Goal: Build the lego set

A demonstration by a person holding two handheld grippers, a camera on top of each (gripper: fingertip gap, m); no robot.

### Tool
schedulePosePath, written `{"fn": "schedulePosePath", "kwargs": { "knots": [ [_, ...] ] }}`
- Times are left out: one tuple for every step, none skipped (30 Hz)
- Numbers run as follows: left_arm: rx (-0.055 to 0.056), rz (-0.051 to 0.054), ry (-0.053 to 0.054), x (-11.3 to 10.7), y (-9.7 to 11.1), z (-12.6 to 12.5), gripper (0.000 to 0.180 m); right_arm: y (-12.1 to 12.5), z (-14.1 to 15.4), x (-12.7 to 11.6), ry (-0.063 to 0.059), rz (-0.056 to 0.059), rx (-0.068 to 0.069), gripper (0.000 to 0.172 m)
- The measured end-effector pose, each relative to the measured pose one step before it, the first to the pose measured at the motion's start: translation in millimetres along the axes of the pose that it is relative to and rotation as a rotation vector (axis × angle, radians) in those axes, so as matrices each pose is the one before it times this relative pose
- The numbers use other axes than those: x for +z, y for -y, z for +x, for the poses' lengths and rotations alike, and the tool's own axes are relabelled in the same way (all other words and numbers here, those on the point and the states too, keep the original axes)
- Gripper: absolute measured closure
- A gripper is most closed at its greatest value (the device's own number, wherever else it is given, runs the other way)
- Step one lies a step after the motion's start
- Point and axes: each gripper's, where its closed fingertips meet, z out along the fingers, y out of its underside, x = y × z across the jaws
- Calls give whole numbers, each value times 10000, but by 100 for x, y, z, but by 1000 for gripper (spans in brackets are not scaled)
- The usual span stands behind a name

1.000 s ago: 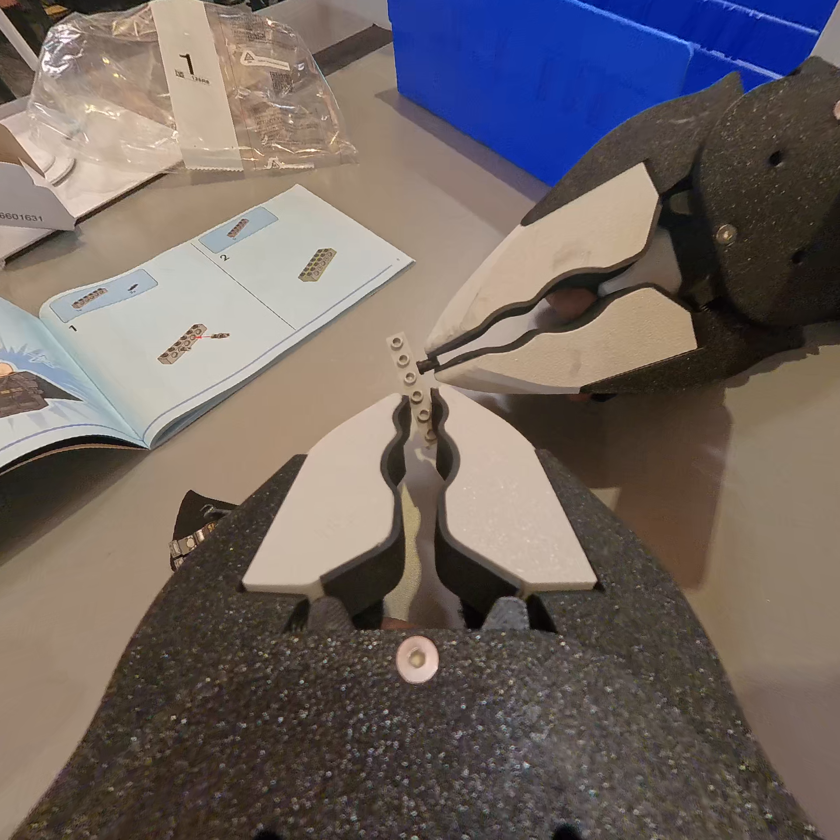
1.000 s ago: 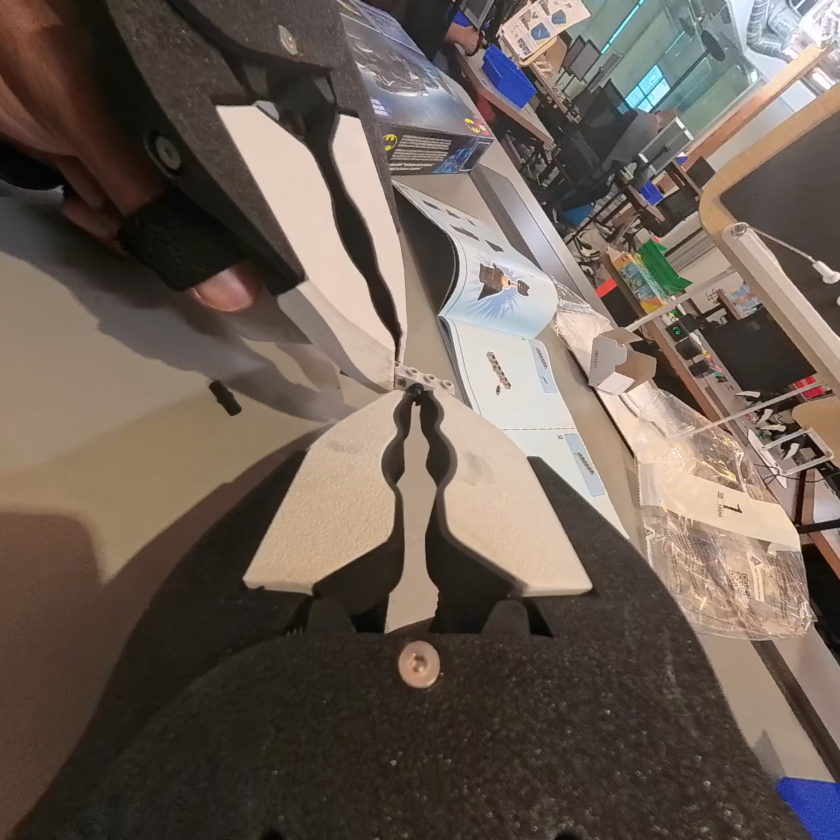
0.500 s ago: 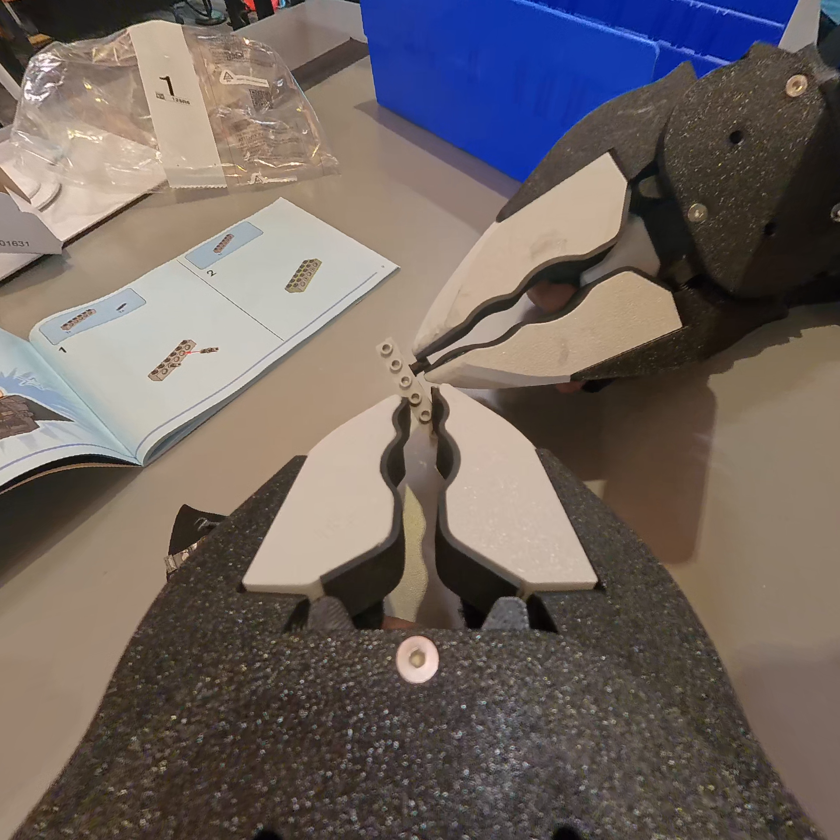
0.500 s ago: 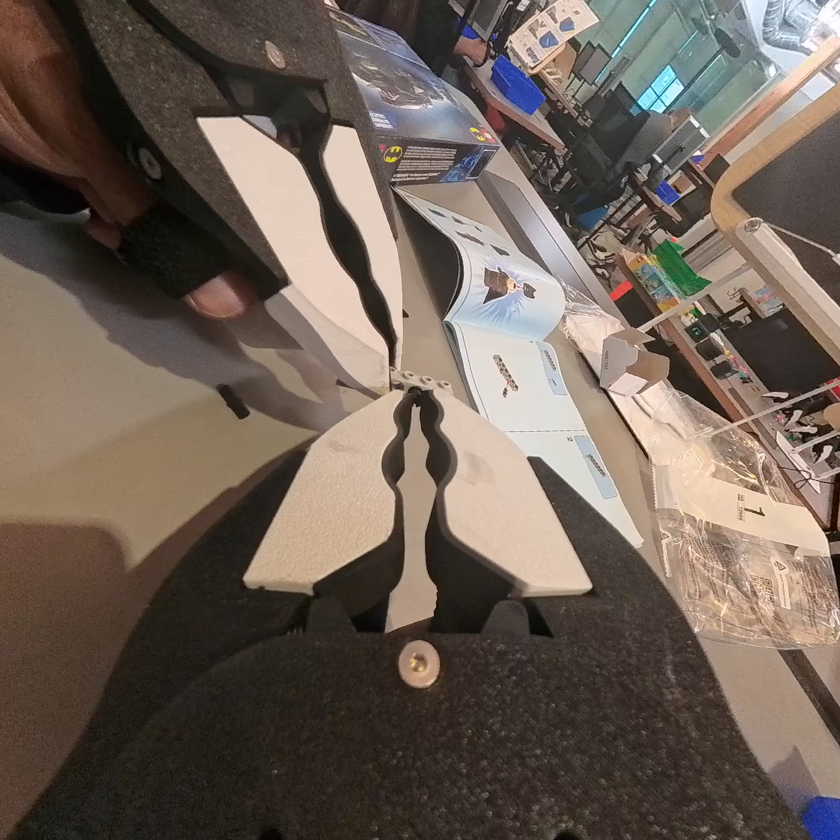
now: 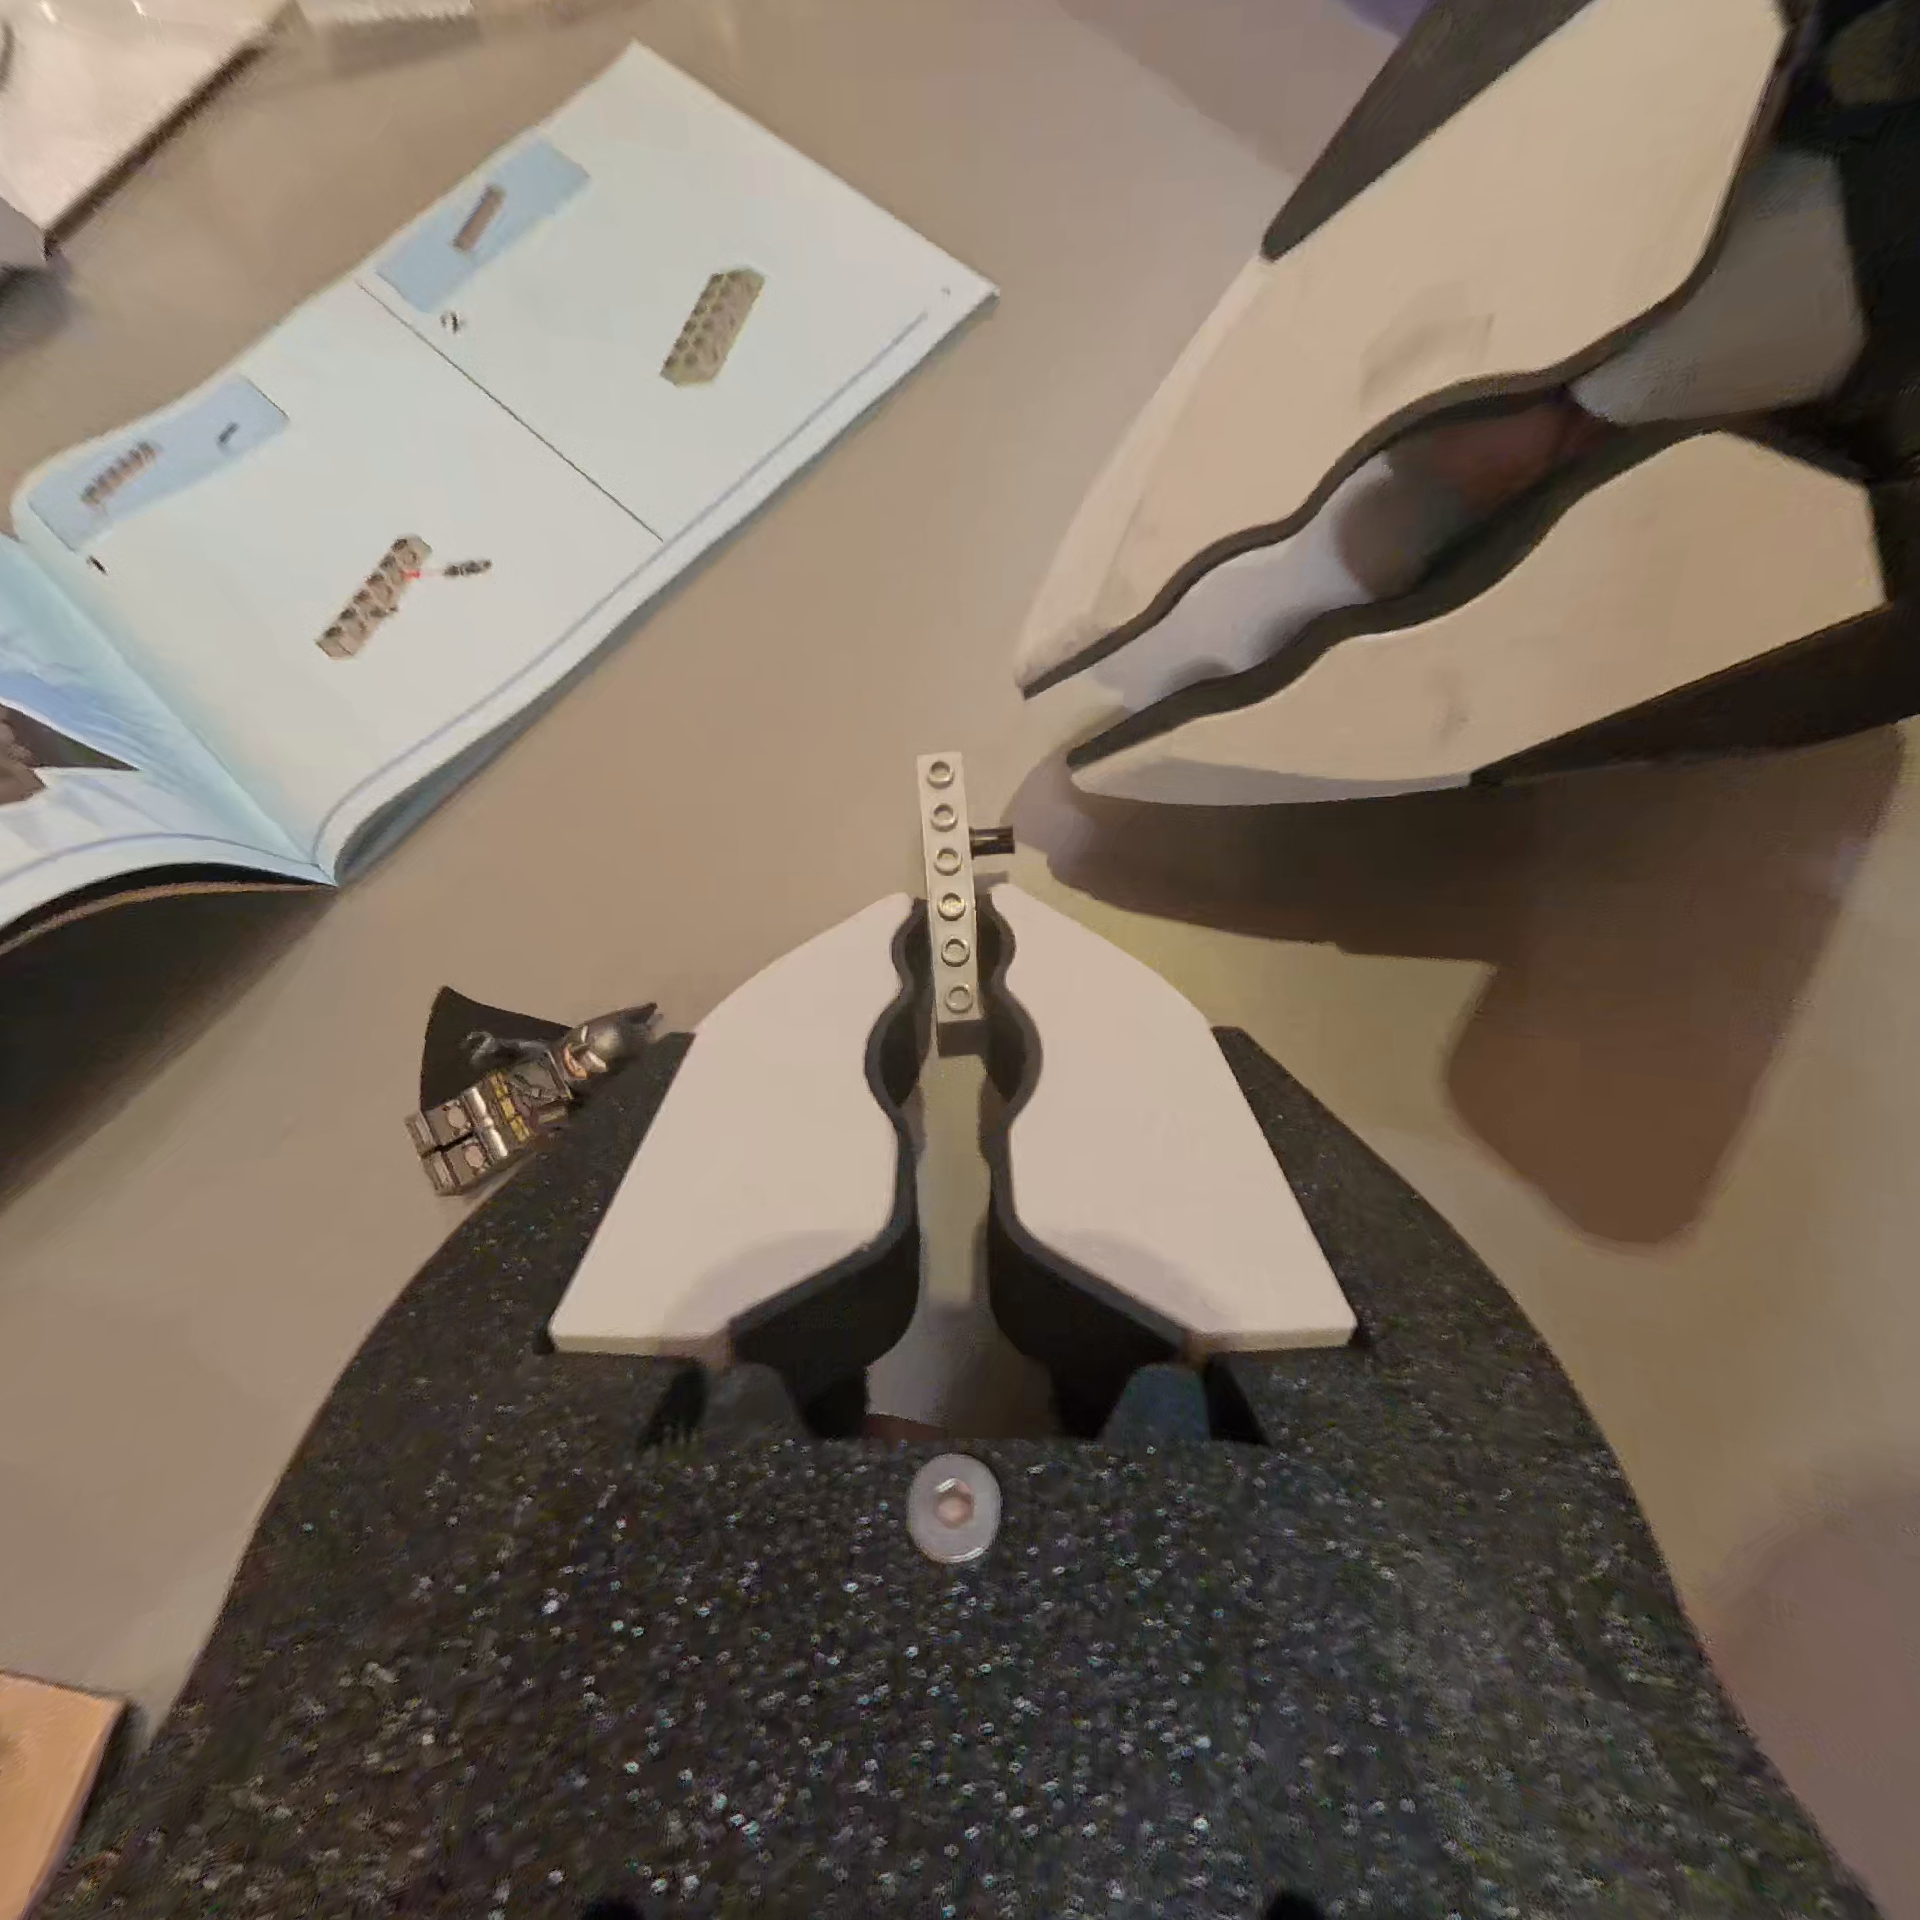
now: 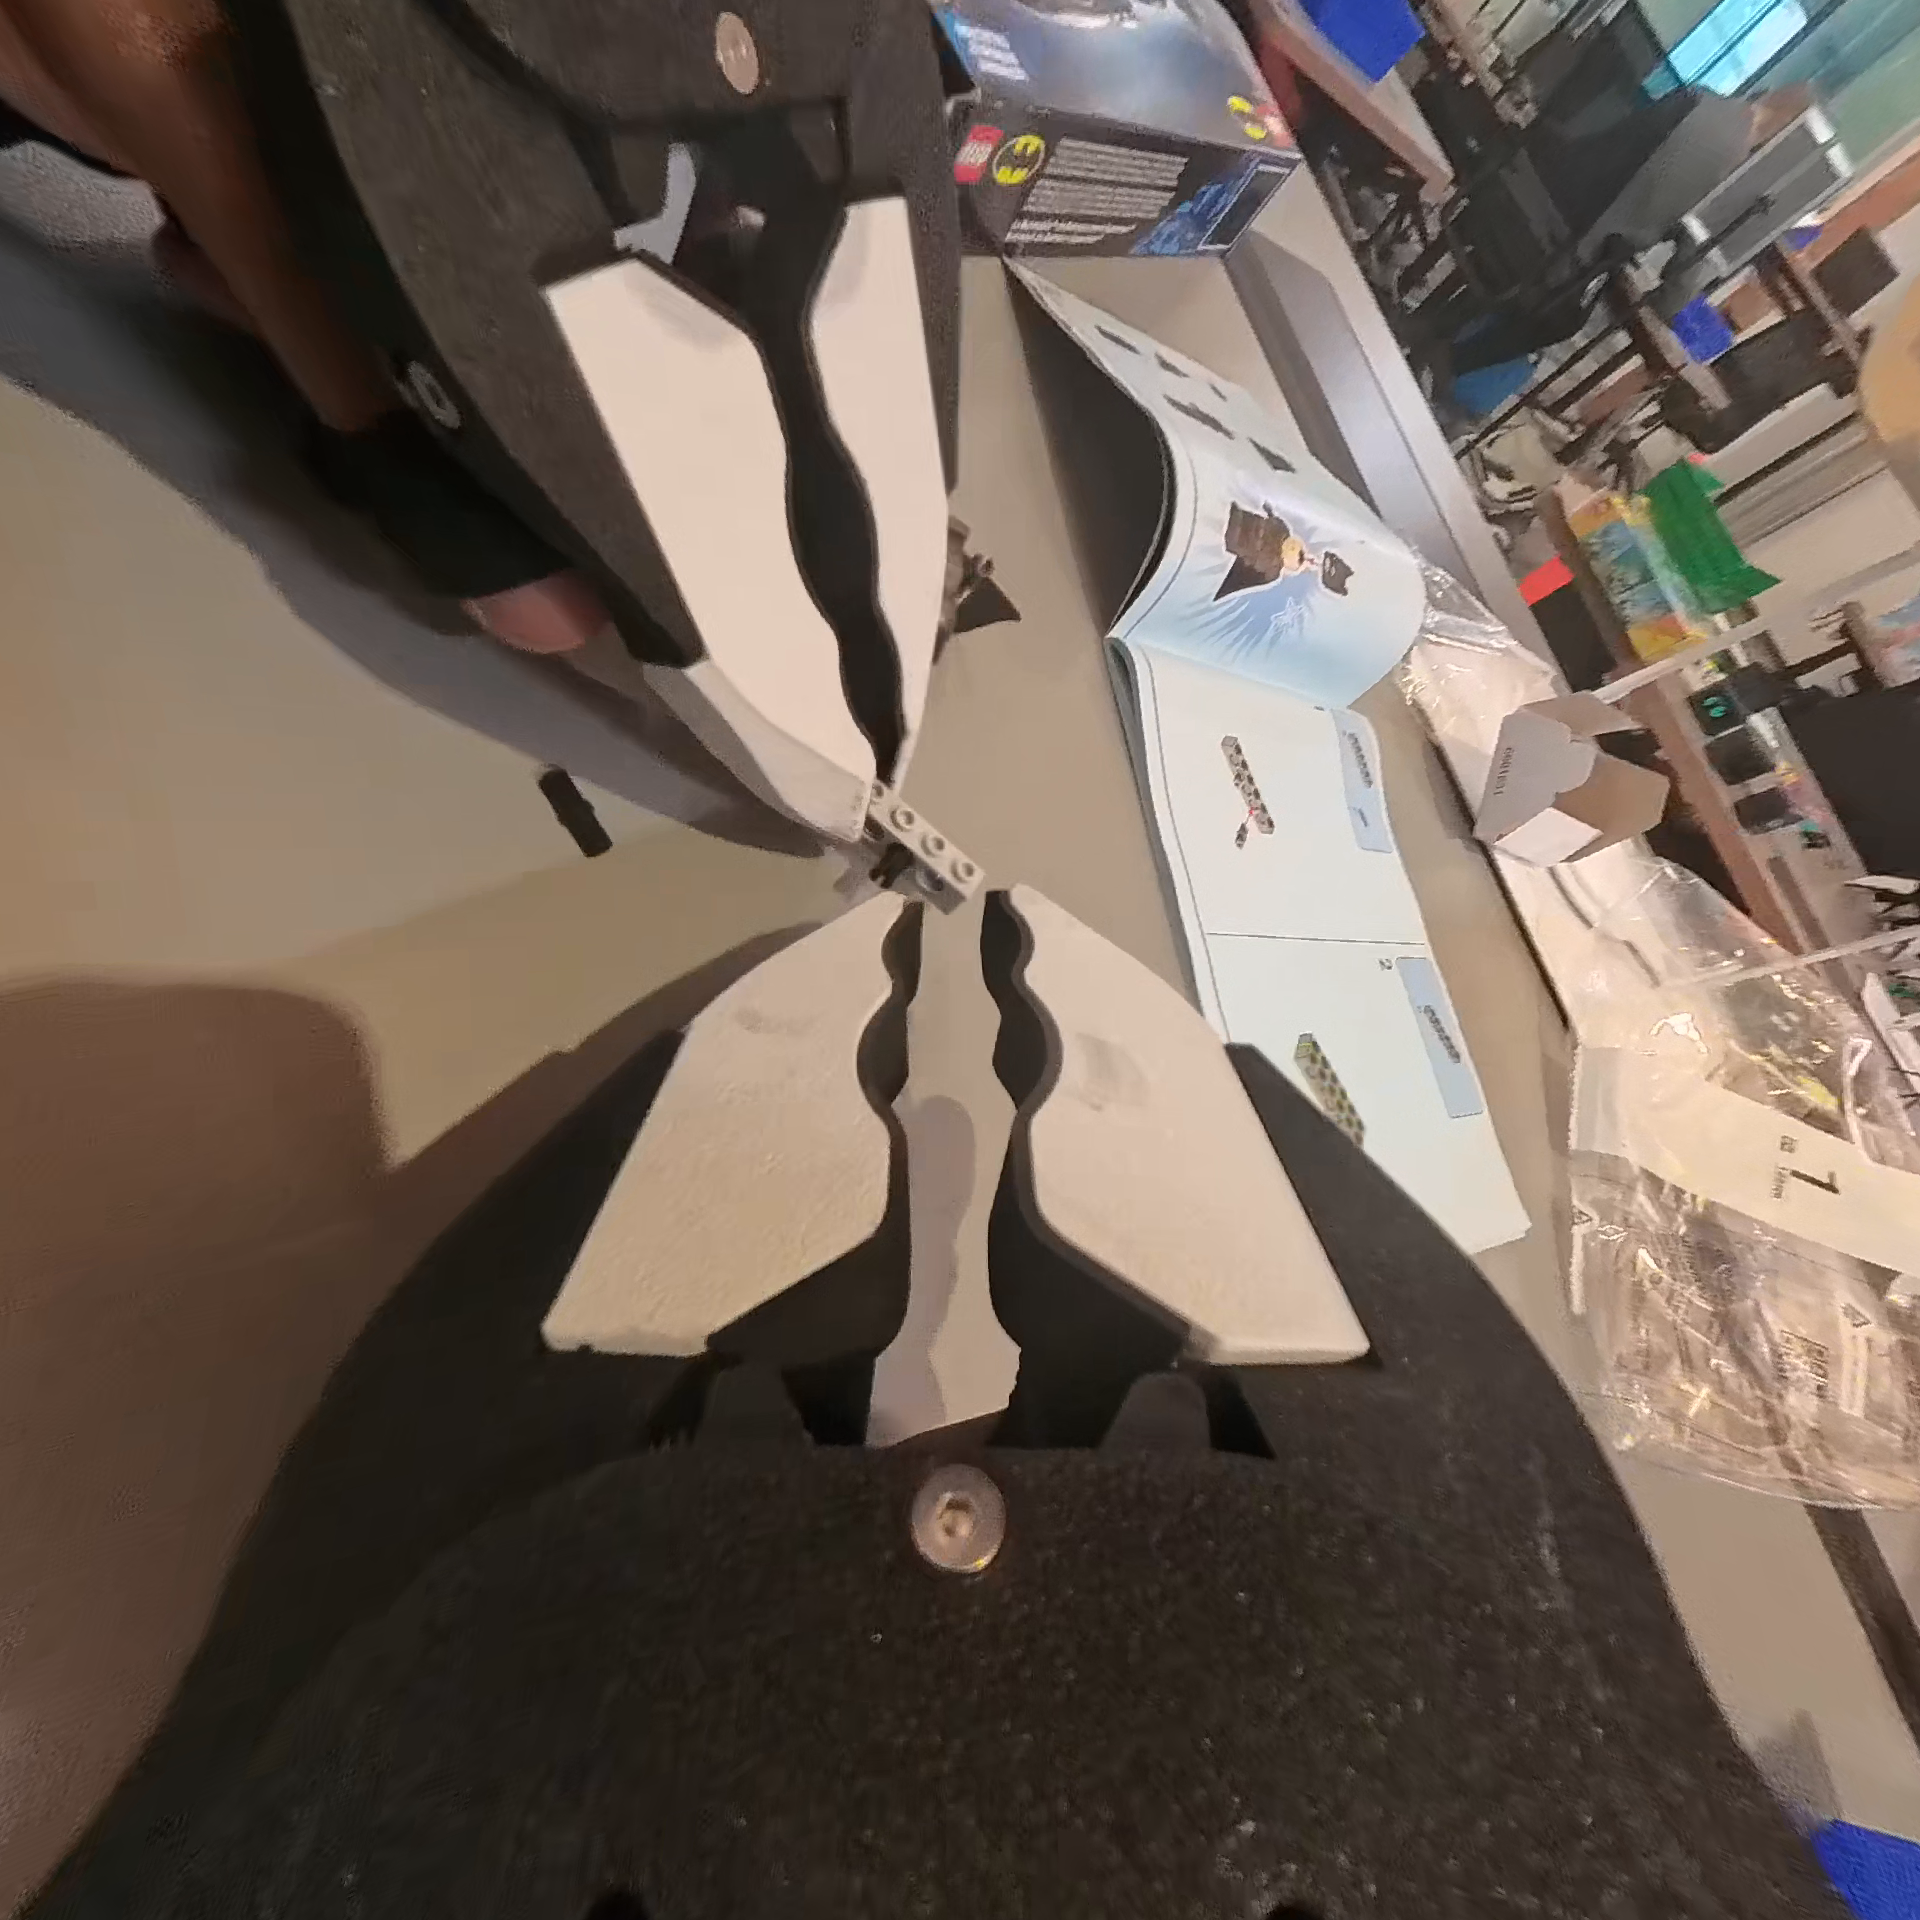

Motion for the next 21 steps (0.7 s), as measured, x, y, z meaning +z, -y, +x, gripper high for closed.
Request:
{"fn": "schedulePosePath", "kwargs": {
  "knots": [
    [-62,-137,46,133,-220,-42,172,-92,-110,20,83,-56,-15,160],
    [-14,-162,4,137,-252,29,172,-58,-42,22,11,-34,-37,160],
    [-5,-106,43,100,-156,-30,172,-47,-64,32,11,-36,-44,160],
    [2,-54,51,46,-66,-36,172,-53,-61,36,16,-43,-49,160],
    [8,-21,-11,6,-18,29,172,-53,-58,30,12,-36,-44,160],
    [-33,-29,-77,0,-31,103,172,-44,-29,36,11,-29,-25,160],
    [-67,10,-133,-22,22,140,169,-30,-18,20,13,-24,-3,160],
    [-87,26,-167,-34,33,159,167,-25,-17,18,23,-15,5,160],
    [-101,26,-132,-36,33,75,165,-13,-2,17,16,-5,14,160],
    [-98,39,-104,-43,51,28,163,-2,4,0,16,0,22,160],
    [-91,45,-62,-69,59,-41,160,-1,10,2,18,6,22,160],
    [-55,80,-92,-145,119,-21,157,10,-14,-7,24,13,19,160],
    [-2,160,-156,-298,273,20,155,13,-9,-12,34,20,21,160],
    [35,245,-137,-475,429,-37,153,20,-12,-24,36,22,23,160],
    [67,300,-116,-654,523,-119,152,21,-6,-16,37,26,29,160],
    [108,319,-228,-775,545,43,153,21,-28,-16,53,25,30,160],
    [111,229,-400,-767,371,319,155,20,-42,-24,66,26,17,160],
    [83,102,-493,-701,171,509,157,16,-55,-18,62,26,3,160],
    [160,48,-527,-573,51,671,159,4,-72,-9,63,17,-10,160],
    [259,73,-358,-441,63,576,163,-4,-81,7,56,-1,-29,160],
    [311,53,-220,-254,27,435,167,-13,-56,11,21,-5,-42,160]
  ]
}}
